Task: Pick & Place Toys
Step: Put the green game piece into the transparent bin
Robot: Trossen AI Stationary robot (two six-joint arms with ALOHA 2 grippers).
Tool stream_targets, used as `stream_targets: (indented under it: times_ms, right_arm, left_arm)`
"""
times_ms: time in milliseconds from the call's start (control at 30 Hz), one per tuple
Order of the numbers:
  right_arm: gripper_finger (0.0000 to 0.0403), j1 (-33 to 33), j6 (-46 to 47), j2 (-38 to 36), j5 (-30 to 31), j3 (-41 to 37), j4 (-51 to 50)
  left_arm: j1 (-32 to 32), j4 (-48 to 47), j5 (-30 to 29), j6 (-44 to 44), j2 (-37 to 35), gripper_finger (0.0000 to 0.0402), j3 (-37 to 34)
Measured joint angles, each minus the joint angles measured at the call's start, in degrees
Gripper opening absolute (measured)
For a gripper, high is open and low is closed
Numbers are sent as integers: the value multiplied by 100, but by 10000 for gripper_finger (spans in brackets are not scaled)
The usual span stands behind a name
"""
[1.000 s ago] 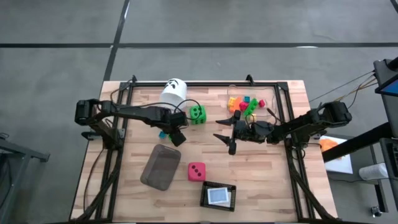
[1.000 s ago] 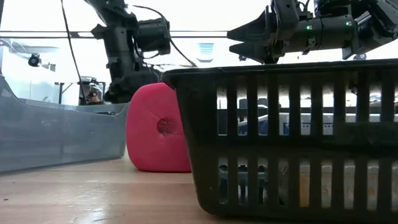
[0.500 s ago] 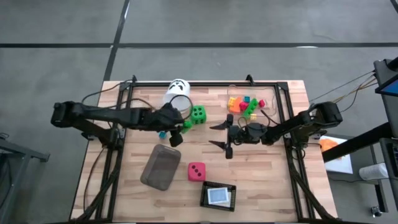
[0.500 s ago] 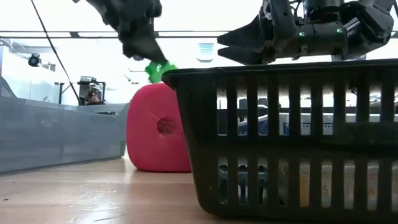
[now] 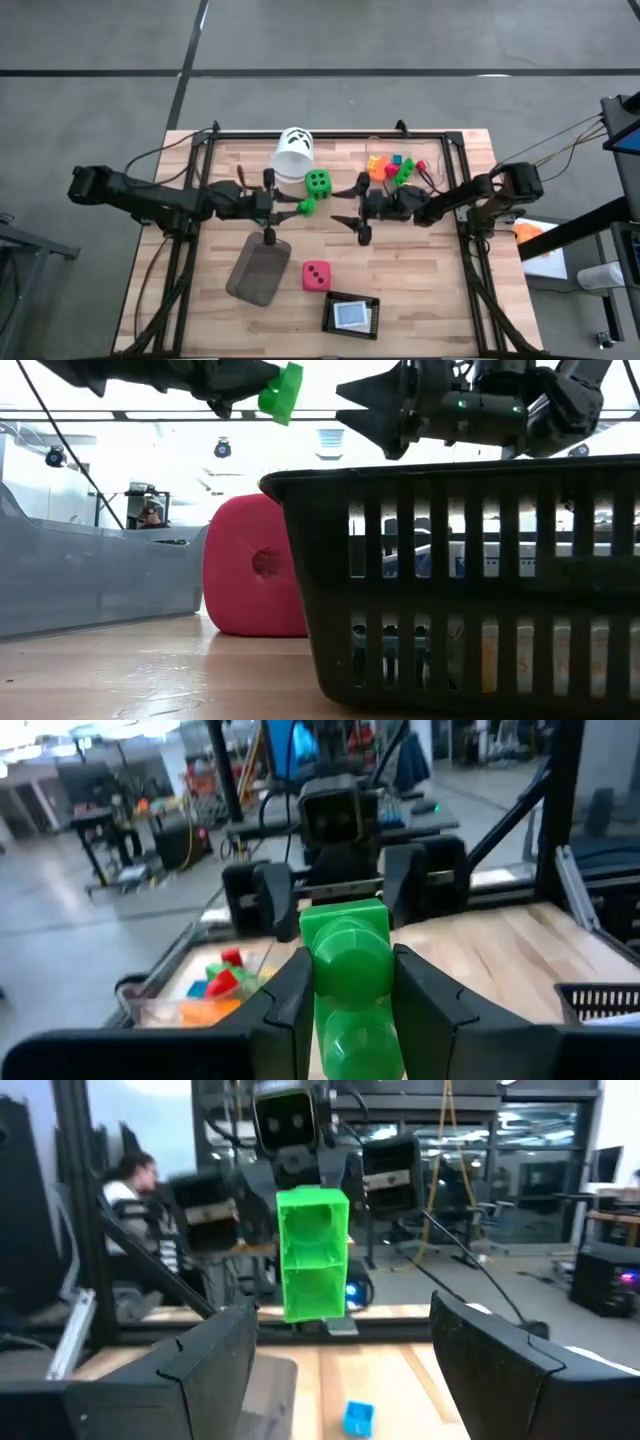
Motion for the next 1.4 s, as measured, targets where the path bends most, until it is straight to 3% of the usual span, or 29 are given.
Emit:
stream_targets:
  times_ms: [267, 533, 1000, 1400]
  right_arm:
    - [288, -299, 302, 526, -843, 506, 36]
    - [288, -406, 400, 902, -1061, 922, -27]
    - [289, -428, 420, 873, -1691, 1079, -202]
    - [288, -421, 441, 967, -1717, 1213, -377]
  left_arm:
    - [93, 748, 274, 121, 43, 98, -255]
    - [160, 1100, 435, 161, 461, 98, -255]
    - [328, 1478, 413, 265, 789, 98, -209]
    - [334, 1764, 589, 202, 1080, 98, -134]
